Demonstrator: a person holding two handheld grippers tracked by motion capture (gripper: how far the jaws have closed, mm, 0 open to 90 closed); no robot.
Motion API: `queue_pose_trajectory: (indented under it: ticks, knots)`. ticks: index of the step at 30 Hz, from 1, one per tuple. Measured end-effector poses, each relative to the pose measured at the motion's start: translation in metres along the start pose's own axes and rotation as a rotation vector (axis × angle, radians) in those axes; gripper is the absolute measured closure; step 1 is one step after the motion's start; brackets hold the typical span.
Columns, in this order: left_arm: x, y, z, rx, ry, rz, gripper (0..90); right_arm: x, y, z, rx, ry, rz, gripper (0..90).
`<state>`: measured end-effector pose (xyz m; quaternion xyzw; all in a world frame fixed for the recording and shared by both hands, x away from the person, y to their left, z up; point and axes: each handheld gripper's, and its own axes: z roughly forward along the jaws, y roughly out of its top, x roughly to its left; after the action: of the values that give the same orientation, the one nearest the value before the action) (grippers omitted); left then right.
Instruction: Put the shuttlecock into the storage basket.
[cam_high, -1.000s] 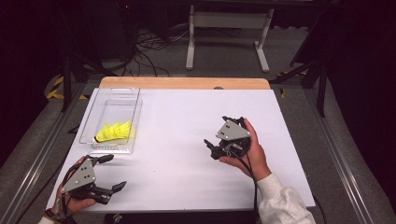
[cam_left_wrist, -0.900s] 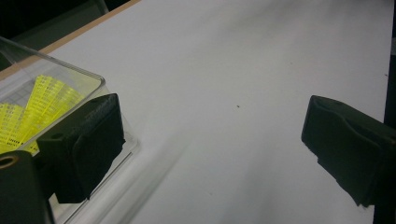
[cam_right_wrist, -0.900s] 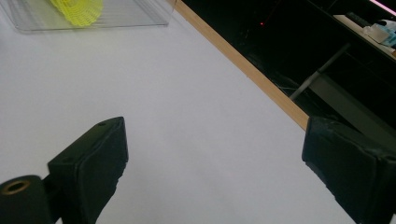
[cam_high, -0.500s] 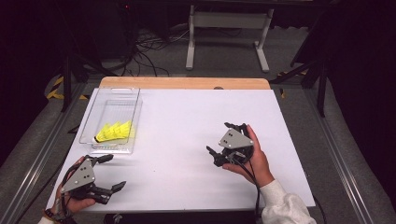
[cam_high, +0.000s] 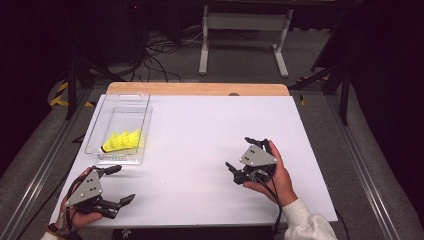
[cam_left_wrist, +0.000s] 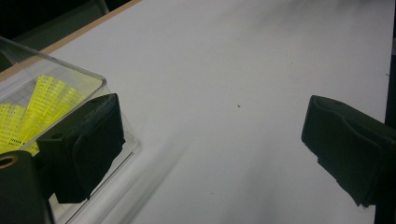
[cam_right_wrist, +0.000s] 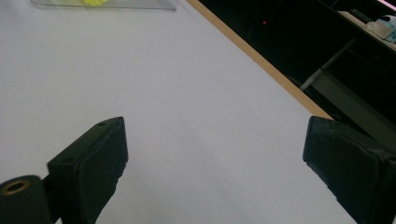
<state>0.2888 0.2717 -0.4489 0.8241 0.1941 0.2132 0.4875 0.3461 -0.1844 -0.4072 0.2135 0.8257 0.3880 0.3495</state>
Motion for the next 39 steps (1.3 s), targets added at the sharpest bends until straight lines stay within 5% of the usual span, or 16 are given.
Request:
queue_pose_trajectory:
  ticks: [39]
  knots:
    - [0.001, 0.001, 0.003, 0.003, -0.003, 0.001, 6.6, -0.002, -0.061, -0.027, 0.021, -0.052, 0.092, 7.7]
